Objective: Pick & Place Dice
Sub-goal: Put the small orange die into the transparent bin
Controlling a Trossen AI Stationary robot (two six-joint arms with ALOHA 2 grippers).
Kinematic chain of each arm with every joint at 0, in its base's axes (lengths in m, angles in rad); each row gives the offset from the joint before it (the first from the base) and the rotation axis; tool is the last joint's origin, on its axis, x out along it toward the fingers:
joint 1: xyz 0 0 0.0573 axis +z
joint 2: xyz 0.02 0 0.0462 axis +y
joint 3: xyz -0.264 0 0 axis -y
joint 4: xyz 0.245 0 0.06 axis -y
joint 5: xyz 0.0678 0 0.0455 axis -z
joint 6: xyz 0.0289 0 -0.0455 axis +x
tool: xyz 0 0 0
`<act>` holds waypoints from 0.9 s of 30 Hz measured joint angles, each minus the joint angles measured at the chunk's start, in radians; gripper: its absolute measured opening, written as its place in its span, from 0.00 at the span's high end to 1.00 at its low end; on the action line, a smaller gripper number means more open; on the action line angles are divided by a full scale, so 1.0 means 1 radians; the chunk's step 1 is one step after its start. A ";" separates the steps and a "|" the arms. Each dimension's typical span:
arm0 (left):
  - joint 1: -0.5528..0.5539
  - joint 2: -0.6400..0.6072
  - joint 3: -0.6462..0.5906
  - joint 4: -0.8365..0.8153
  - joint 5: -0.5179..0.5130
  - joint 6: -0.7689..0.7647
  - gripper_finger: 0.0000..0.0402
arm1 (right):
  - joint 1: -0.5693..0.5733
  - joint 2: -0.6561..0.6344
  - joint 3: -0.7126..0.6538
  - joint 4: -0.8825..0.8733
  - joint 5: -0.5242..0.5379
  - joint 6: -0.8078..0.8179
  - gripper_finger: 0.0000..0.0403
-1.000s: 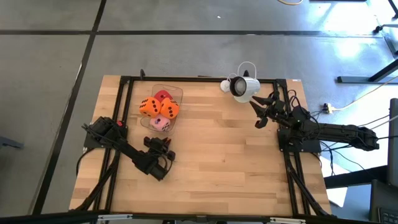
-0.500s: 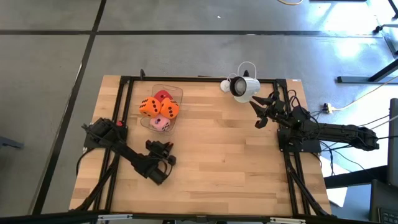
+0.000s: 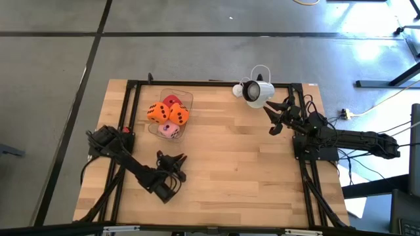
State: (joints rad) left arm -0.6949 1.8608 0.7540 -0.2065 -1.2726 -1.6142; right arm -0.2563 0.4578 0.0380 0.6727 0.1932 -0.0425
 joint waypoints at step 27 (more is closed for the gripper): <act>0.154 -0.400 -0.001 -0.439 -0.237 0.127 0.91 | 0.000 0.000 0.000 0.000 0.000 0.000 0.68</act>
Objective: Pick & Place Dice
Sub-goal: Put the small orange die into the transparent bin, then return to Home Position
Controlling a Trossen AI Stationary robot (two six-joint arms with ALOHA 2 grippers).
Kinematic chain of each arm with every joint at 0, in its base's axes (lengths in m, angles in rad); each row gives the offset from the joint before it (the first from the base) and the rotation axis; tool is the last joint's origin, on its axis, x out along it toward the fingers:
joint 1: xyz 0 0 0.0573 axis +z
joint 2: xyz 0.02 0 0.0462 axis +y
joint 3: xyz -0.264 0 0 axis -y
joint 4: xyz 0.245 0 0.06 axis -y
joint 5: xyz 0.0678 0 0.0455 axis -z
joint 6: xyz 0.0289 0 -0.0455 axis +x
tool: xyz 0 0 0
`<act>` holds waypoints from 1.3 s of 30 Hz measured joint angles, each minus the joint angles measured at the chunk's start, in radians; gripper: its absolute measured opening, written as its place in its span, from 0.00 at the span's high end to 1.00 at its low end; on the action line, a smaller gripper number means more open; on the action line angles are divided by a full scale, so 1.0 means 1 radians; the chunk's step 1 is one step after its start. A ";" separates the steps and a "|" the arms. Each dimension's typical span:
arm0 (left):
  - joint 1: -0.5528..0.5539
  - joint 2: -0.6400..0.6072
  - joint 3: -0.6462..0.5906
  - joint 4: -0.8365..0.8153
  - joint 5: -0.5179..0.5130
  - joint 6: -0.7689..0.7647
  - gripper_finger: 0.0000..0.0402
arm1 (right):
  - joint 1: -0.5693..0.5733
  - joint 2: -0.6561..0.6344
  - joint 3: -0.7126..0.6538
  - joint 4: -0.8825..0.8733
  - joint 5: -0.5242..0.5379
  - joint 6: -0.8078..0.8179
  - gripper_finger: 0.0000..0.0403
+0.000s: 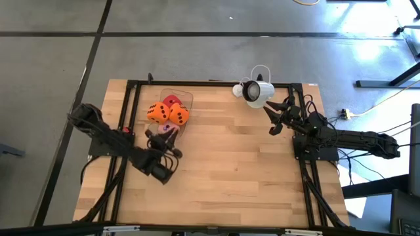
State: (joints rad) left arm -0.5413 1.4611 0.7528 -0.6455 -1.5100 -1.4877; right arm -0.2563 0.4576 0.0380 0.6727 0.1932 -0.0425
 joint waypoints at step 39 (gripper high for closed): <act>0.145 -0.029 0.000 -0.246 0.206 -0.260 0.61 | 0.000 0.000 0.000 0.000 0.000 0.000 0.68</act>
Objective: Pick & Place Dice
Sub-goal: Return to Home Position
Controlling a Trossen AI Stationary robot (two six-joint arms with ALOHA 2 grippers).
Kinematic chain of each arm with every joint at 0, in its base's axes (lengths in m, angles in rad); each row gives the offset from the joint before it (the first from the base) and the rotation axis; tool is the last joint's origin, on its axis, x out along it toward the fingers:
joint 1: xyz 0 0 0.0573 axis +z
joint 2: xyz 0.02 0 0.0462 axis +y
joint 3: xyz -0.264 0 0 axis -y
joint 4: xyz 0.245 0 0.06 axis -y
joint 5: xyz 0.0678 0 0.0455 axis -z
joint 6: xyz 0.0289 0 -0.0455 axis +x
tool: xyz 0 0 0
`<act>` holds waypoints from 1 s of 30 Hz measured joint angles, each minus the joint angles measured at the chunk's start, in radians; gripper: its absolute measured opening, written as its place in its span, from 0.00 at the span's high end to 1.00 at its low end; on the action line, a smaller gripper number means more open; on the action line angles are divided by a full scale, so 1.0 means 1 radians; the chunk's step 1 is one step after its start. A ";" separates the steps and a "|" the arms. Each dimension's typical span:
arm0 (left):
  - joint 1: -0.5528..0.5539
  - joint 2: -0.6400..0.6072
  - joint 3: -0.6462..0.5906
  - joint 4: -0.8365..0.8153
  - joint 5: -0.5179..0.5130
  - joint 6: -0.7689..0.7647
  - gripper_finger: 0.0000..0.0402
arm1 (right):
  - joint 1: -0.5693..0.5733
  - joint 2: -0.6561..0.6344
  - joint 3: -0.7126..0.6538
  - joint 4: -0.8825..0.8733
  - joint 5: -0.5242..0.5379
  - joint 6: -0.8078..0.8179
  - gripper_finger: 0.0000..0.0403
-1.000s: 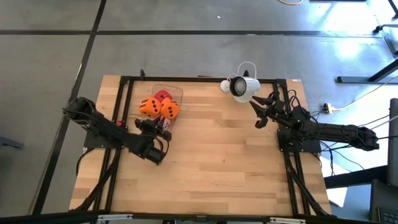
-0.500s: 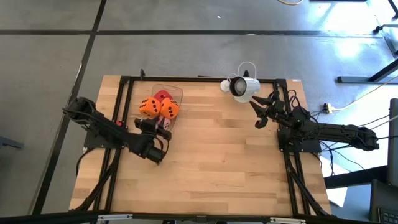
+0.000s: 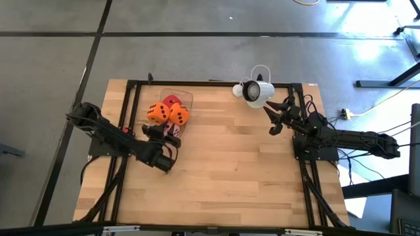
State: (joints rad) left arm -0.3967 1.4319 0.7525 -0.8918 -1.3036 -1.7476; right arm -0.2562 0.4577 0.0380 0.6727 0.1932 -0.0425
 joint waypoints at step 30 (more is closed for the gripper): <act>0.079 -0.150 -0.012 0.834 0.467 1.348 0.65 | 0.000 0.000 0.000 0.000 0.000 0.000 0.68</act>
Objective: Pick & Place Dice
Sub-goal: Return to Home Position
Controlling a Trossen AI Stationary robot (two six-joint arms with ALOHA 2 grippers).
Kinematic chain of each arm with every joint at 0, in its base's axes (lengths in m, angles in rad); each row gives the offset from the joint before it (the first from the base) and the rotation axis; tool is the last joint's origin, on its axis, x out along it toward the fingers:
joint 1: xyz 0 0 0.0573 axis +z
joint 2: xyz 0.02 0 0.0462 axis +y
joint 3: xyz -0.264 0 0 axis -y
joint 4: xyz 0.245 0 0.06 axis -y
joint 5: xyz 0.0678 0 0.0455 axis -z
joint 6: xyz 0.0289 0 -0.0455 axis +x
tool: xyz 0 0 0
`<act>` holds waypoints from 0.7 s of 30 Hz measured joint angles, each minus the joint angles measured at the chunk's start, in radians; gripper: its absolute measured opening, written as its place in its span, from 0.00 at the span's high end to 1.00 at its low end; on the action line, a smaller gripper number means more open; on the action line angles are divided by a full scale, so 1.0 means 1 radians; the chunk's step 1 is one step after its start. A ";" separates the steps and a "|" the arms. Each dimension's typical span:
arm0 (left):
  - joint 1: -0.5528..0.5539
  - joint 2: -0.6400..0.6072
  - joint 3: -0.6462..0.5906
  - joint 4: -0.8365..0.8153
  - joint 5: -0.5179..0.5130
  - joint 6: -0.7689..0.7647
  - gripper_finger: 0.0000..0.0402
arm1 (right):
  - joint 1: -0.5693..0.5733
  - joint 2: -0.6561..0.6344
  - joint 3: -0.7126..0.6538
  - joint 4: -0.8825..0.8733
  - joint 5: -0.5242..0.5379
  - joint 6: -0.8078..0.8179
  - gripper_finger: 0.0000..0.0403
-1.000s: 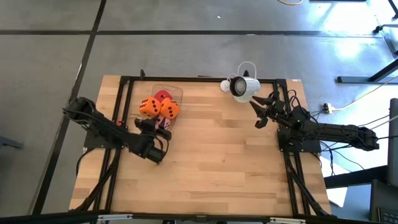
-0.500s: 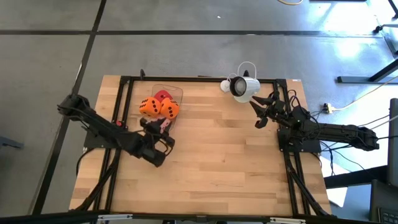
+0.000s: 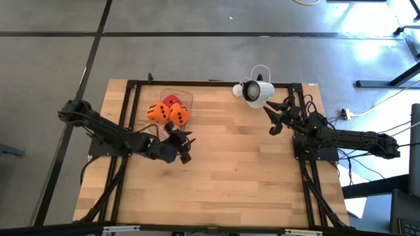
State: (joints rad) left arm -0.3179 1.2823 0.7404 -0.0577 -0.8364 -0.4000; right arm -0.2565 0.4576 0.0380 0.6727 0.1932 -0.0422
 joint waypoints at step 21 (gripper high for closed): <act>0.150 -0.185 -0.449 0.713 0.268 0.412 0.67 | 0.000 0.000 0.000 0.000 0.000 0.000 0.68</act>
State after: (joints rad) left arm -0.1681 1.0970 0.2914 0.6549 -0.5689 0.0124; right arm -0.2565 0.4580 0.0380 0.6727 0.1935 -0.0422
